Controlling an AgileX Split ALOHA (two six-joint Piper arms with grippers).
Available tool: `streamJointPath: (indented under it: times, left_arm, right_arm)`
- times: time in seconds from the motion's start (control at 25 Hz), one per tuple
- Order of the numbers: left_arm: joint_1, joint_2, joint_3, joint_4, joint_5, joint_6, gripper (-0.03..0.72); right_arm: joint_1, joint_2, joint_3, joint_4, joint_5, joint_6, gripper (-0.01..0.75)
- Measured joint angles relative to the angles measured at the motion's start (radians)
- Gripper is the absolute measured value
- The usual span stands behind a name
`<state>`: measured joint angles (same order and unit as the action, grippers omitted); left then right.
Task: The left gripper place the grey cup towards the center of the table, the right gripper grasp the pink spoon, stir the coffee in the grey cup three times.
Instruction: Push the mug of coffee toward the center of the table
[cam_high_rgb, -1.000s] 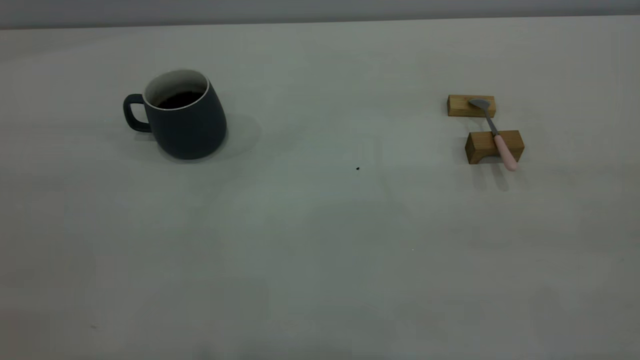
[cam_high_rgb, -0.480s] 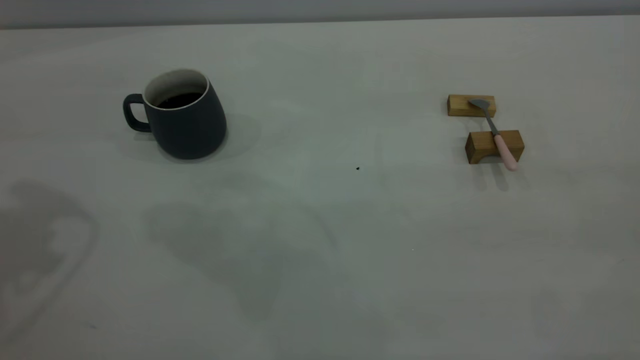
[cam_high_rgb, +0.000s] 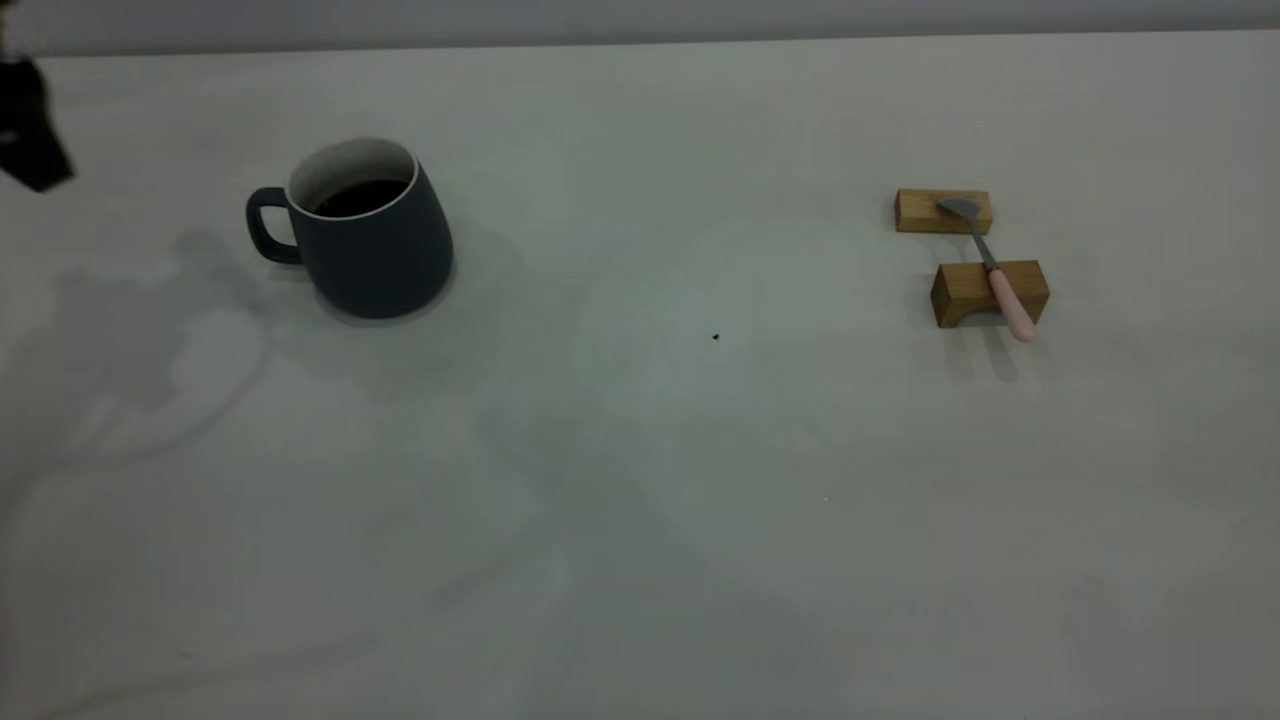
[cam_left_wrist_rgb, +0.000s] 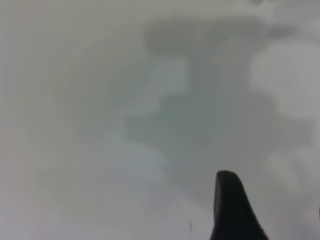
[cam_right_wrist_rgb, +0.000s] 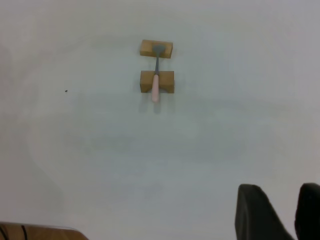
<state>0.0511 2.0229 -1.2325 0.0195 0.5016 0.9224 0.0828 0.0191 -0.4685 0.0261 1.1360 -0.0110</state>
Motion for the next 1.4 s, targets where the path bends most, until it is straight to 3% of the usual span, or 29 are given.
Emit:
streamJointPath:
  times: [0.2,0.36,0.88,1.4]
  left_arm:
    - [-0.033,0.168,-0.165,-0.164,0.070,0.254,0.482]
    - [-0.061,0.267,-0.274,-0.204,0.107,0.371,0.482]
    - [-0.191,0.393,-0.371,-0.202,0.104,0.428,0.482]
    - [-0.358,0.393,-0.371,-0.367,0.010,0.430,0.482]
  right_arm:
    - [0.000,0.000,0.000,0.000,0.000,0.000,0.240]
    - [0.000,0.000,0.000,0.000,0.000,0.000,0.240]
    - [0.000,0.000,0.000,0.000,0.000,-0.001,0.240]
    - [0.000,0.000,0.000,0.001,0.000,-0.001,0.240]
